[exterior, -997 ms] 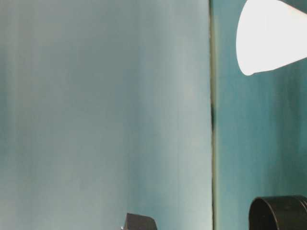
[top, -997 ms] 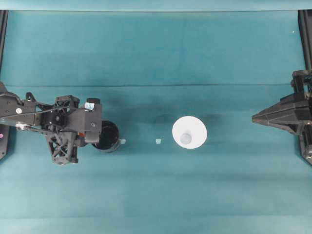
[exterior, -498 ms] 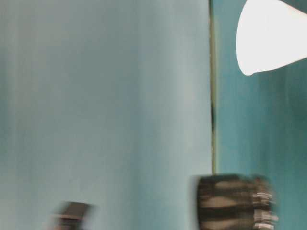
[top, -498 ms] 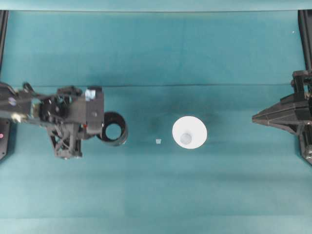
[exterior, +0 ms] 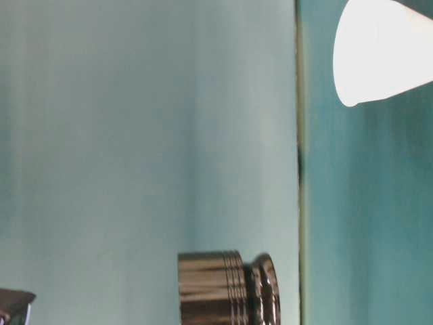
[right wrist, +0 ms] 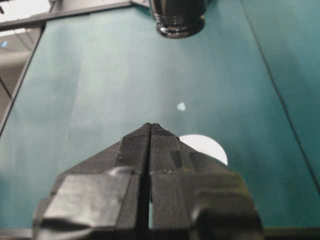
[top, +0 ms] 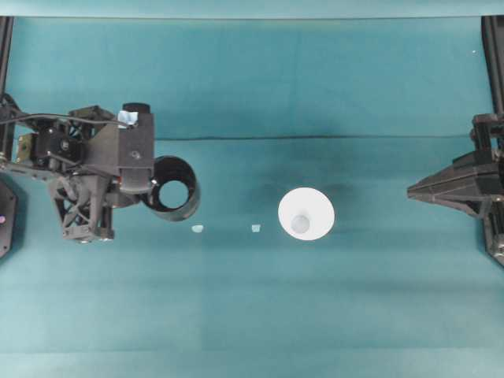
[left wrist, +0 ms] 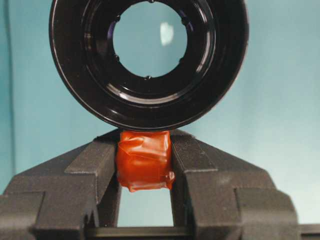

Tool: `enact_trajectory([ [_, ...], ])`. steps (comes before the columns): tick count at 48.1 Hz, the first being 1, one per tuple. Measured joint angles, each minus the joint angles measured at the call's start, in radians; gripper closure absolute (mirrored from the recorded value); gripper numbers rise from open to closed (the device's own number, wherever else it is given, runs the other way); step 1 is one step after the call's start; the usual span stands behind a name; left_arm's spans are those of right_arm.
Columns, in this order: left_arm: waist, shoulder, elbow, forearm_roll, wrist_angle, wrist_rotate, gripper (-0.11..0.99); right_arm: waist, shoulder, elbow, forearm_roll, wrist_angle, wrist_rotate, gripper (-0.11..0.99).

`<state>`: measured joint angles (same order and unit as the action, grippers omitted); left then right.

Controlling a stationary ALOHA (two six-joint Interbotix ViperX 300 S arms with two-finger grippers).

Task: Put the paper cup into the moved red handle cup holder.

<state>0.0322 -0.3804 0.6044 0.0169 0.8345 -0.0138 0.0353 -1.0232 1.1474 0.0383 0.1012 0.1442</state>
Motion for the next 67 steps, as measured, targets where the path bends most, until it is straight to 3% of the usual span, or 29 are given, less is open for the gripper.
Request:
enact_trajectory([
  [9, 0.002, 0.115, -0.086, 0.002, -0.038, 0.002, 0.59, 0.002, -0.003, 0.0, 0.0, 0.0, 0.0, 0.99],
  [20, 0.003, 0.268, -0.212, 0.002, -0.043, 0.052, 0.59, 0.0, -0.011, 0.0, 0.0, 0.0, 0.0, 0.99],
  [28, 0.015, 0.328, -0.264, 0.003, -0.046, 0.083, 0.59, 0.0, -0.015, 0.0, 0.0, 0.0, 0.0, 0.99],
  [36, 0.031, 0.364, -0.262, 0.002, -0.055, 0.098, 0.59, 0.0, -0.018, 0.0, 0.0, 0.014, 0.0, 0.99],
  [53, 0.023, 0.417, -0.169, 0.002, -0.241, 0.089, 0.59, 0.0, -0.021, 0.0, 0.0, 0.028, 0.0, 0.99],
  [67, 0.02, 0.469, -0.132, 0.002, -0.282, 0.089, 0.59, 0.0, -0.021, 0.0, 0.0, 0.037, 0.0, 0.99],
])
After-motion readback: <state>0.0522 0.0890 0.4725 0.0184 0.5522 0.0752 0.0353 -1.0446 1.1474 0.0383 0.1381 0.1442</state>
